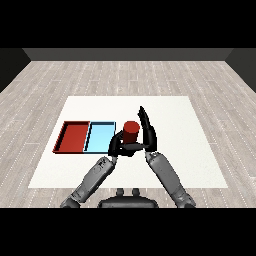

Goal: Pick the red can and put it in the red box

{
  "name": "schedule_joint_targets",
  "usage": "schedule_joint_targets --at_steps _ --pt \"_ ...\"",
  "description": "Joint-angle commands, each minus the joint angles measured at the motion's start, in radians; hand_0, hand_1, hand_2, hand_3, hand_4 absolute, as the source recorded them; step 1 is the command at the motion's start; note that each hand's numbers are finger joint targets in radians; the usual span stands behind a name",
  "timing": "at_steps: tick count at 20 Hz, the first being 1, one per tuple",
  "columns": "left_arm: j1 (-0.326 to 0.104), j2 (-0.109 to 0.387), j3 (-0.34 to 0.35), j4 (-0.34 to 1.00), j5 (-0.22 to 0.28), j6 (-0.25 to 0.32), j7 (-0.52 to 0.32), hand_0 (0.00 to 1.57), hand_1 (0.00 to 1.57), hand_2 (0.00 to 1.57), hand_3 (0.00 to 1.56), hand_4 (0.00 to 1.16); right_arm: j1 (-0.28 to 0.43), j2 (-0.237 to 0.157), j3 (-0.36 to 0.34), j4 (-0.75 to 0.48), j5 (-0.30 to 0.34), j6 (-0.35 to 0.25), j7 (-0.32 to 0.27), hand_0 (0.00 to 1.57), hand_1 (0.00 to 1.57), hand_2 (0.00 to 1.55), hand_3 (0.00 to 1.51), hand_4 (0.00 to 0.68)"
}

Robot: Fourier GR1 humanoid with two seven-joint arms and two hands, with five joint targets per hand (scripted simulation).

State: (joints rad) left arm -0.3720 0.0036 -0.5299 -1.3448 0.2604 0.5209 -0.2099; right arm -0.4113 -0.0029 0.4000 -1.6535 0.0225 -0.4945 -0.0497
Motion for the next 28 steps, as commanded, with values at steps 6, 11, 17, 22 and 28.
schedule_joint_targets --at_steps 6,11,17,22,28 --pt "0.017 0.001 0.069 -0.005 -0.067 -0.037 0.013 1.57 1.57 1.57 1.47 1.14 0.132 -0.082 -0.141 -0.242 -0.071 0.099 0.016 0.0 0.0 0.0 0.0 0.0" --pt "0.003 0.113 0.182 -0.03 -0.047 -0.09 0.038 1.57 1.57 1.57 1.47 1.15 0.321 -0.154 -0.218 -0.267 -0.141 0.185 -0.143 0.0 0.0 0.0 0.0 0.0" --pt "-0.033 0.271 0.318 -0.019 -0.046 -0.099 0.135 1.57 1.57 1.57 1.46 1.12 0.469 -0.225 -0.326 -0.314 -0.2 0.23 -0.154 0.0 0.0 0.0 0.0 0.0" --pt "-0.043 0.379 0.391 0.133 -0.094 -0.108 0.15 1.57 1.57 1.57 1.48 1.13 0.489 -0.207 -0.342 -0.26 -0.207 0.246 -0.197 0.0 0.0 0.0 0.0 0.0" --pt "-0.06 0.496 0.495 0.344 -0.12 -0.105 0.169 1.57 1.57 1.56 1.48 1.13 0.441 -0.193 -0.344 -0.198 -0.179 0.223 -0.179 0.0 0.0 0.0 0.0 0.0"
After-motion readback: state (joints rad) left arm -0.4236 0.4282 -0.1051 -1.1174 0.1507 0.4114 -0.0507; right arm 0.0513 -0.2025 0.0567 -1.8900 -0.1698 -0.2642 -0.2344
